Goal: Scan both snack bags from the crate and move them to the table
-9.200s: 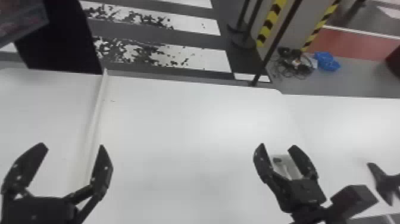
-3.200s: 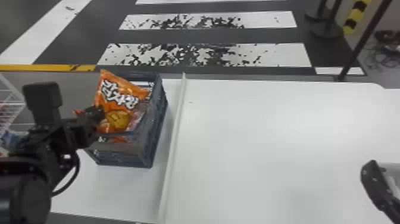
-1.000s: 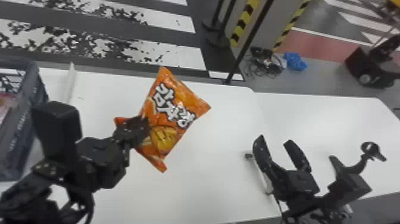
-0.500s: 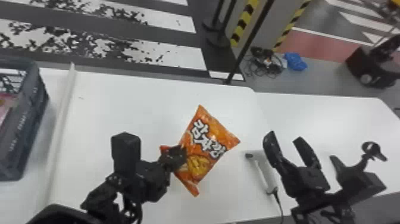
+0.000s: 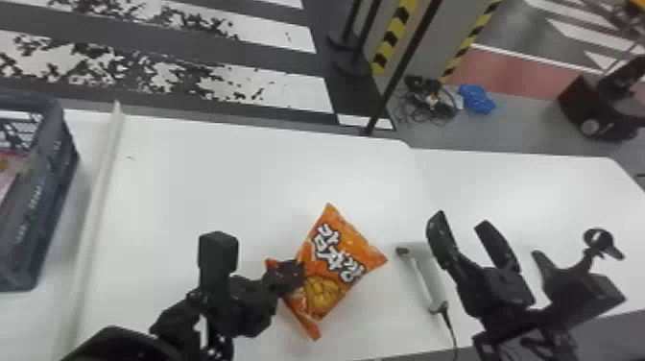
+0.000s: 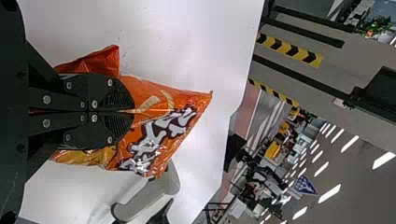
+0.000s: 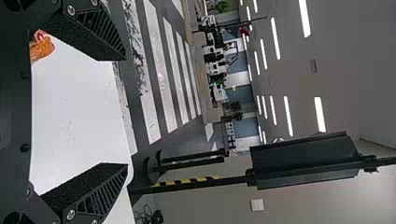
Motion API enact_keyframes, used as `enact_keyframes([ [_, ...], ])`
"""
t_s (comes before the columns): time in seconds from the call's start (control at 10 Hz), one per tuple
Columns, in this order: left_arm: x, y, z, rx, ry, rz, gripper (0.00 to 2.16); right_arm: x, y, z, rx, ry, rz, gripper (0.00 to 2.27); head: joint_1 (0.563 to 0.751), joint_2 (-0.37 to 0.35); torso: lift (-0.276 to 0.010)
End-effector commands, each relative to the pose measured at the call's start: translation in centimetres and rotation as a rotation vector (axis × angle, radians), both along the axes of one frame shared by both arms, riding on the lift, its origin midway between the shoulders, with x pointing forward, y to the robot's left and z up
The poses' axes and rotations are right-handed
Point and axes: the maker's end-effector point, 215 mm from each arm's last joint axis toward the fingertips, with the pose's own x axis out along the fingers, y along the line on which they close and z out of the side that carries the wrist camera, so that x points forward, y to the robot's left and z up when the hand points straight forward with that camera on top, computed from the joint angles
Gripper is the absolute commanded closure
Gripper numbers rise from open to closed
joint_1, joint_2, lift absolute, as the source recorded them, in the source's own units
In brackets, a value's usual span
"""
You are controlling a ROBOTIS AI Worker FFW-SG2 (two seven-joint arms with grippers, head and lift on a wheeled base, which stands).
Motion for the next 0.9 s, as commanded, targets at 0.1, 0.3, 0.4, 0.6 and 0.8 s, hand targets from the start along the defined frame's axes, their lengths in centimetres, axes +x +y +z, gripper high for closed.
enact_keyframes([
  [0.1,0.5,0.0,-0.5,0.010,0.008,0.000,0.01,-0.1,-0.2,-0.1,-0.002,0.003,-0.002,0.12,0.695,-0.350,-0.087],
  [0.3,1.0,0.3,0.0,0.012,-0.006,0.013,0.03,-0.1,-0.3,-0.3,-0.007,0.008,-0.001,0.12,0.695,-0.350,-0.087],
  [0.4,1.4,0.5,0.8,0.009,-0.021,0.021,0.03,-0.1,-0.2,-0.5,-0.027,0.016,0.003,0.10,0.695,-0.350,-0.087],
  [0.6,2.8,2.4,4.4,-0.035,-0.073,0.084,0.04,-0.6,0.2,-1.3,-0.050,0.039,0.032,0.09,0.695,-0.350,-0.087],
  [0.8,4.7,6.1,8.7,-0.001,-0.175,0.189,0.04,-1.3,1.4,-1.9,-0.095,0.069,0.084,0.12,0.695,-0.350,-0.087],
])
